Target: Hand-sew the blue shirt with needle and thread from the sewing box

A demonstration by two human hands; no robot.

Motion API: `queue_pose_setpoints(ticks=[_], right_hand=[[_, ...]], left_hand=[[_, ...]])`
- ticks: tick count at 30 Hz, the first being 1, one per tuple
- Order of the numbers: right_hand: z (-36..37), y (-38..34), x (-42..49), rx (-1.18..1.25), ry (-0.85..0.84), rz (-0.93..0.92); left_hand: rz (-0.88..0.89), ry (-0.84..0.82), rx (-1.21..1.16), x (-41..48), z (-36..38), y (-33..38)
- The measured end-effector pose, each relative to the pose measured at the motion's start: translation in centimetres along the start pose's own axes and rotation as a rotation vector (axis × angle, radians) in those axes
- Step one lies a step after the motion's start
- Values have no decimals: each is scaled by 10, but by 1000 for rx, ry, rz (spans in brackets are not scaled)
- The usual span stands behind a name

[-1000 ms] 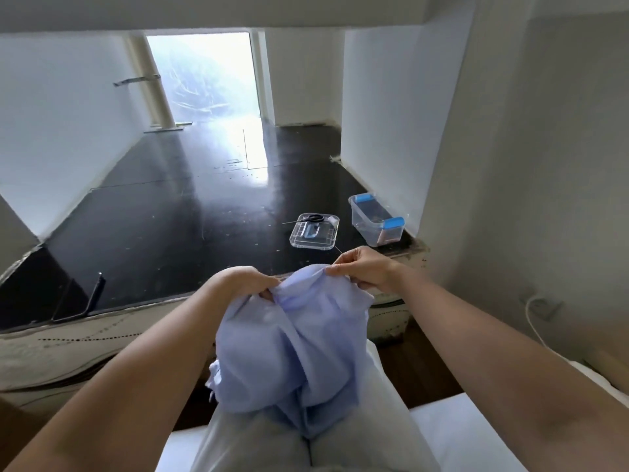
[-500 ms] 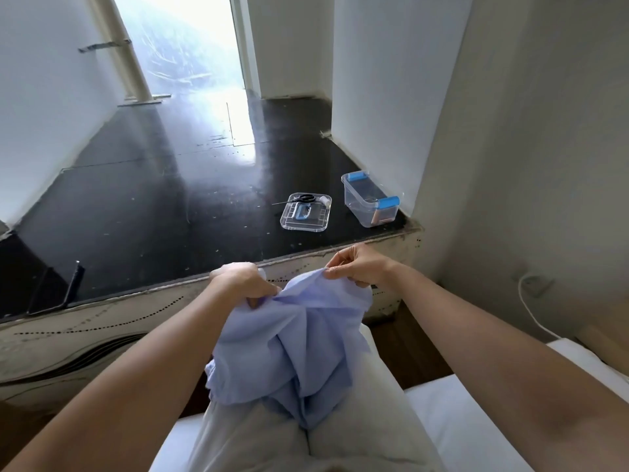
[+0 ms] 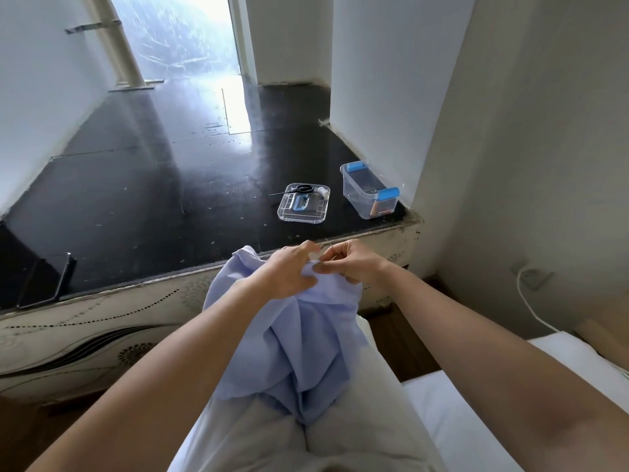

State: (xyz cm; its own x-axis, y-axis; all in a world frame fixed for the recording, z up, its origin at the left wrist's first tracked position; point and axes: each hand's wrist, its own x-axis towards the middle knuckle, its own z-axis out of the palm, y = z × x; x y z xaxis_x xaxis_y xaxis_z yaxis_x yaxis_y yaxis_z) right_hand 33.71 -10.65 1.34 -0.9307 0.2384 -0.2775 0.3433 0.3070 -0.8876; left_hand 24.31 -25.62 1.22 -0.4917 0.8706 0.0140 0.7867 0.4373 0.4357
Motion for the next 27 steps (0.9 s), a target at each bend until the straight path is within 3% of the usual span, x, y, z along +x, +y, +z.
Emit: queue_pose_setpoints(ticks=[6, 9, 12, 16, 19, 20, 23, 27], right_hand=[[-4, 21, -10, 117, 248, -37], [-2, 39, -16, 15, 197, -57], [6, 54, -16, -70, 62, -109], [17, 62, -6, -142, 112, -156], [20, 62, -4, -130, 185, -198], [19, 61, -6, -75, 198, -210], [15, 55, -14, 50, 154, -229], [10, 55, -18, 63, 77, -223]], left_hand=[[-195, 162, -462, -7, 15, -24], [-328, 171, -655, -17, 21, -31], [-343, 34, -817, -33, 16, -24], [-367, -19, -1085, -49, -3, -9], [-410, -501, -1419, -50, -4, -23], [-500, -507, -1425, -45, 3, -28], [-737, -297, -1188, -24, 23, -45], [-673, -287, -964, -15, 37, -24]])
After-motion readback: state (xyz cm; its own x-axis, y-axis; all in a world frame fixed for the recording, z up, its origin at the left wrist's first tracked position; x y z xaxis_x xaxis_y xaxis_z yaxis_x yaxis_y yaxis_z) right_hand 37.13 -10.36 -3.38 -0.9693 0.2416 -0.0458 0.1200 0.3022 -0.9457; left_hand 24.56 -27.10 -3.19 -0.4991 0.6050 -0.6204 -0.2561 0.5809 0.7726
